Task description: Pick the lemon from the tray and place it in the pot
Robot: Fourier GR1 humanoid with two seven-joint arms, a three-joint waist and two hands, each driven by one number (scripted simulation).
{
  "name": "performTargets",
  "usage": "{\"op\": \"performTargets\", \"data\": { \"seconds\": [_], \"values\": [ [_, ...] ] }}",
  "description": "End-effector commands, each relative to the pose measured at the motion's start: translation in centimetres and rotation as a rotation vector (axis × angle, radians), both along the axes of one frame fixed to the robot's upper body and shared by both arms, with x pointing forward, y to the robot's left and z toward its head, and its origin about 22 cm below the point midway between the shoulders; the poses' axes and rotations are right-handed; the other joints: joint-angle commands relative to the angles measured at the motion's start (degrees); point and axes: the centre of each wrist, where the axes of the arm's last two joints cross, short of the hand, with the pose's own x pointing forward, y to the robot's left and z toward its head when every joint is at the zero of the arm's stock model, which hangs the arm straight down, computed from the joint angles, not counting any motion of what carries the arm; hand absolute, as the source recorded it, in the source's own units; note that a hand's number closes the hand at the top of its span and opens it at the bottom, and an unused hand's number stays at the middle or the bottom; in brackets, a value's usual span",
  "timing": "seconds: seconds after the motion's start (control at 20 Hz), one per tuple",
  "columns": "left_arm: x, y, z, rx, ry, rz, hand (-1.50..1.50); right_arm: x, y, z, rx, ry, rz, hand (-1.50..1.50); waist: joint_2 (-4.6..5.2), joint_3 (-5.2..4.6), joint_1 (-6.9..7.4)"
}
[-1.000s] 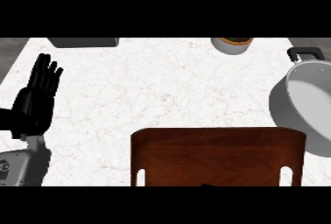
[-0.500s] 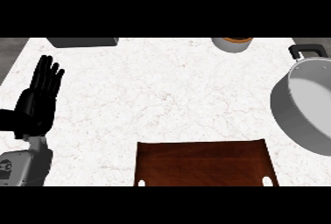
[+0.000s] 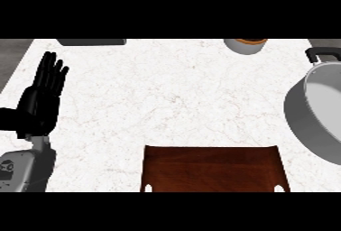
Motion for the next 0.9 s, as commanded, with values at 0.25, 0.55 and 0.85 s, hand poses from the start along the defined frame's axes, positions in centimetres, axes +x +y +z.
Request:
{"op": "performTargets", "data": {
  "seconds": [0.25,0.55,0.85],
  "values": [
    [0.3,-1.3,-0.1,-0.011,-0.016,-0.014,0.0,2.0,-4.8,2.2,0.129,0.009,-0.148,1.5,0.53,0.13,1.2],
    [-0.3,-0.7,-0.5,-0.017,0.009,-0.04,0.0,5.7,-10.2,1.6,0.194,-0.009,-0.208,1.5,0.2,0.23,1.86],
    [0.1,-1.3,-0.4,-0.013,0.01,-0.044,0.0,10.6,-19.4,2.8,0.25,0.008,-0.171,1.5,0.3,0.14,2.53]
  ]
}}
